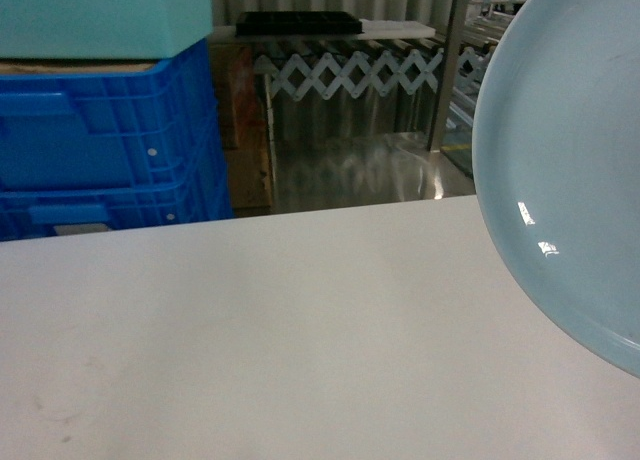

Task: Place blue tray on left shelf second layer neatly

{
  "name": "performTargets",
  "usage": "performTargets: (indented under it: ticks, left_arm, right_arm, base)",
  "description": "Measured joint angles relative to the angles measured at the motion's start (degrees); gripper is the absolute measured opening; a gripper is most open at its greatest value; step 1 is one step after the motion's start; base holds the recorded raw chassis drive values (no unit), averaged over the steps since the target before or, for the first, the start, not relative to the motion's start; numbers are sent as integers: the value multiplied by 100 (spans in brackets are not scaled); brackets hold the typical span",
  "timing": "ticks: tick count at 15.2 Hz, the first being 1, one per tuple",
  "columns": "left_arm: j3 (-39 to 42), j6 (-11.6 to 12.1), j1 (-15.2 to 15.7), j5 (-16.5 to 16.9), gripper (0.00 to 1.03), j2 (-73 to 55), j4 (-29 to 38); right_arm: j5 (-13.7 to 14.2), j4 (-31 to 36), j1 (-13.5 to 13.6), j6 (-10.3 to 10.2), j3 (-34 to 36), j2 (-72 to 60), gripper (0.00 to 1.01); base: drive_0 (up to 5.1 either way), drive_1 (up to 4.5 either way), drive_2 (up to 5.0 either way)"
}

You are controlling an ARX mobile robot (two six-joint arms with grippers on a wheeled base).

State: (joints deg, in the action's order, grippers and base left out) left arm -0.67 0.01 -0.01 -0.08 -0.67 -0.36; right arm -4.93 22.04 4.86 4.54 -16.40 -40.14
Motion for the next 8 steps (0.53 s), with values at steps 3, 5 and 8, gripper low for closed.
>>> performTargets:
  ticks: [3,5,8]
  left_arm:
    - [0,2,0,4,98,0,7]
    - [0,2,0,0,98,0,9]
    - [0,0,0,4,98,0,-7]
  right_arm:
    - [0,-7,0,0,0,0,2]
    - [15,-4,-4,-2,0,0,2]
    - [11,17,-4,-2,2,2,2]
  base:
    - [401,-340,-340]
    - [400,-341,-341]
    - [396,-345,-345]
